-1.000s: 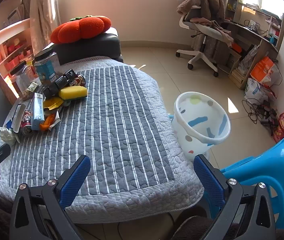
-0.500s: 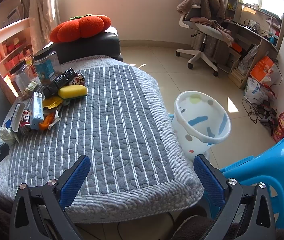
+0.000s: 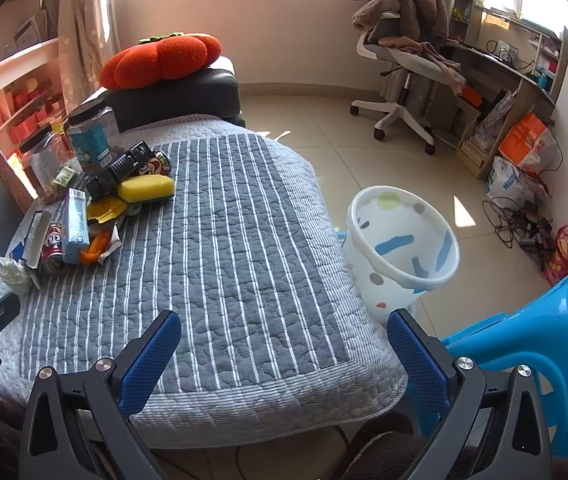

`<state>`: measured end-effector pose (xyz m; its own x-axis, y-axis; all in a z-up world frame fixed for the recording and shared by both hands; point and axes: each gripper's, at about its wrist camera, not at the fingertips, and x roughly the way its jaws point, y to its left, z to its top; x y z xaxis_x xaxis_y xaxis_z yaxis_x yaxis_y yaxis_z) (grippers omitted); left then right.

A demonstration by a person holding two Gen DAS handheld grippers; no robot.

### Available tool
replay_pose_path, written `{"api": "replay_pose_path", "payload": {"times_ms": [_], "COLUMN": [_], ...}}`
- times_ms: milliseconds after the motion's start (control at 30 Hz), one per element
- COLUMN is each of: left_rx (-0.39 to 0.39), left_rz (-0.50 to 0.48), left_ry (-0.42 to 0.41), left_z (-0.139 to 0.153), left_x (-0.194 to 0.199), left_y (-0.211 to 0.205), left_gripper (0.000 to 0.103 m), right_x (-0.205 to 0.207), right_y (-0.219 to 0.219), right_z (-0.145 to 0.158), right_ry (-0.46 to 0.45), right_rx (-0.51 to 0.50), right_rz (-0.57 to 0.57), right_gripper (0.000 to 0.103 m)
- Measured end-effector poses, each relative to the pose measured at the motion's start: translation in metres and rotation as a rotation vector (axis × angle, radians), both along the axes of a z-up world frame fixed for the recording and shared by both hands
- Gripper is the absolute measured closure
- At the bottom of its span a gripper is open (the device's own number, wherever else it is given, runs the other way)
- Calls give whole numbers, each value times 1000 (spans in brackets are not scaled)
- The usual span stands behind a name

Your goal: Collect trash

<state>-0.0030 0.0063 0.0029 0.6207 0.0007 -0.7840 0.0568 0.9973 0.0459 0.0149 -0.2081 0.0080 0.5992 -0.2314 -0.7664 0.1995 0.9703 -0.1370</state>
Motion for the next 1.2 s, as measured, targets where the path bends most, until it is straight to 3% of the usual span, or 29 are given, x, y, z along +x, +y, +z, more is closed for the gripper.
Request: {"api": "replay_pose_path", "payload": {"times_ms": [267,467,667,833,967,1067,1133,1200], "left_rx": [19,-8,-143,-141,-109,-133,-169,-187], "left_rz": [-21,-26,34,66,37,22,8,4], "left_ry": [32,140,253,286,312,345,366,365], "left_z": [9,15,-7,-48,-70,-84,-90,-89], "left_x": [19,72,135,166,188,201,207,206], "left_y": [17,54,95,115,119,123,126,128], "left_gripper": [0,1,1,15,18,23,36,37], "right_x": [14,47,91,115,136,152,164,174], "right_y": [10,12,21,25,36,46,54,64], "right_z": [6,18,16,-16,-32,-32,-35,-39], "right_ry": [50,113,159,207,280,270,278,287], "right_rx": [5,45,20,56,75,77,115,152], "right_rz": [41,85,149,176,219,242,253,262], "right_gripper": [0,0,0,0,0,0,0,0]}}
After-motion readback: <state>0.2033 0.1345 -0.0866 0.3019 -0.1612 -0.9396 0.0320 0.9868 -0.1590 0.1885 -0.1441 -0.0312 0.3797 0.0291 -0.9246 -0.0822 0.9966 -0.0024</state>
